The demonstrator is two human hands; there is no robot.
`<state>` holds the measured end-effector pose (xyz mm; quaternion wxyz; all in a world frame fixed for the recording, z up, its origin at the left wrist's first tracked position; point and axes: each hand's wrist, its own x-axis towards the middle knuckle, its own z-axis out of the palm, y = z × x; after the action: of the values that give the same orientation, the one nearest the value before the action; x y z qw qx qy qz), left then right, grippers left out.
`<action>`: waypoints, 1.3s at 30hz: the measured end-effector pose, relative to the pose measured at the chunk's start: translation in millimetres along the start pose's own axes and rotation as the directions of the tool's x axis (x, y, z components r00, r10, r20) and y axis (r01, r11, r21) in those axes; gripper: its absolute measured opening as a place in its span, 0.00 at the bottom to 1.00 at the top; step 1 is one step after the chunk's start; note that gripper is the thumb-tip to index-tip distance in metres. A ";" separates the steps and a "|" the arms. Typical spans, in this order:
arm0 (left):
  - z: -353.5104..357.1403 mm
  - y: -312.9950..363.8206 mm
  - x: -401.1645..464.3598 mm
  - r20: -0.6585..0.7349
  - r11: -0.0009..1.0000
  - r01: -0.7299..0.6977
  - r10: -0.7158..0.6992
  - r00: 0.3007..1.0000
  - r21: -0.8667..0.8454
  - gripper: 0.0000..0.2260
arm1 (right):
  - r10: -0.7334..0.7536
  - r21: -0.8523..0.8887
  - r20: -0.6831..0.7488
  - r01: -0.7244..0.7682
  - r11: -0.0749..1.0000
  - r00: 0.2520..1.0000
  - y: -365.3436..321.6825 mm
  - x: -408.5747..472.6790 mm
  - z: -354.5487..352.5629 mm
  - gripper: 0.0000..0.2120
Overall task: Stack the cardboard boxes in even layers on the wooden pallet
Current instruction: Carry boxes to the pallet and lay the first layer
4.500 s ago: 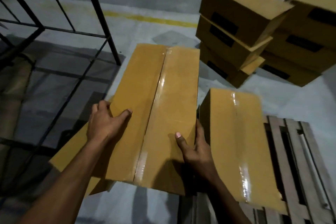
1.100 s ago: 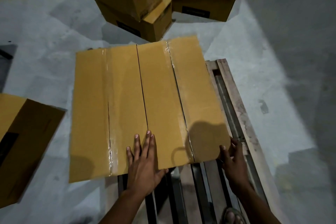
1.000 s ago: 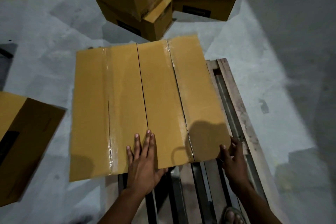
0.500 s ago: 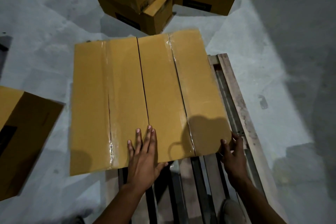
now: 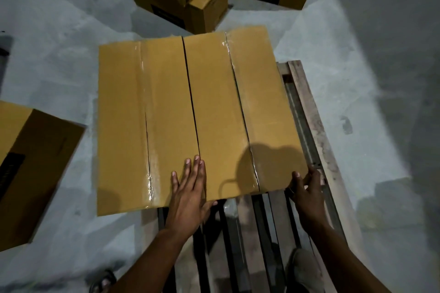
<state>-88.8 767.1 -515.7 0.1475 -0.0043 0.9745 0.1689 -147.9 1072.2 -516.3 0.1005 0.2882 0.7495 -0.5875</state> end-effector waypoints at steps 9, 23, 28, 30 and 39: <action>4.5 -3.2 -0.9 -0.034 1.000 -0.017 0.017 0.999 0.016 0.49 | -0.020 -0.060 -0.014 0.019 0.998 1.000 4.3 1.6 0.8 0.16; 1.4 -1.5 -0.7 -0.020 0.998 -0.002 0.003 1.000 0.071 0.46 | -0.063 -0.277 -0.047 0.048 0.960 0.997 5.3 5.0 2.7 0.20; -10.1 -6.6 -3.6 0.032 0.998 -0.060 0.061 0.998 -0.011 0.49 | -0.216 -0.565 -0.129 0.107 0.818 0.968 -13.7 -6.0 19.1 0.26; -18.3 -15.1 -9.7 0.003 0.993 -0.098 0.098 0.995 -0.067 0.48 | -0.302 -0.654 -0.051 0.197 0.730 0.952 -22.3 -20.1 36.6 0.32; -56.8 -111.6 -24.6 -0.330 0.916 0.274 -0.366 0.870 -0.294 0.42 | -0.454 -0.679 0.477 0.643 0.354 0.753 -37.3 -87.8 160.8 0.38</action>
<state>-75.1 642.1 -494.1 -0.0187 -0.2169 0.9426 0.2531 -127.2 888.4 -489.2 0.0943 -0.1235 0.9675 -0.1994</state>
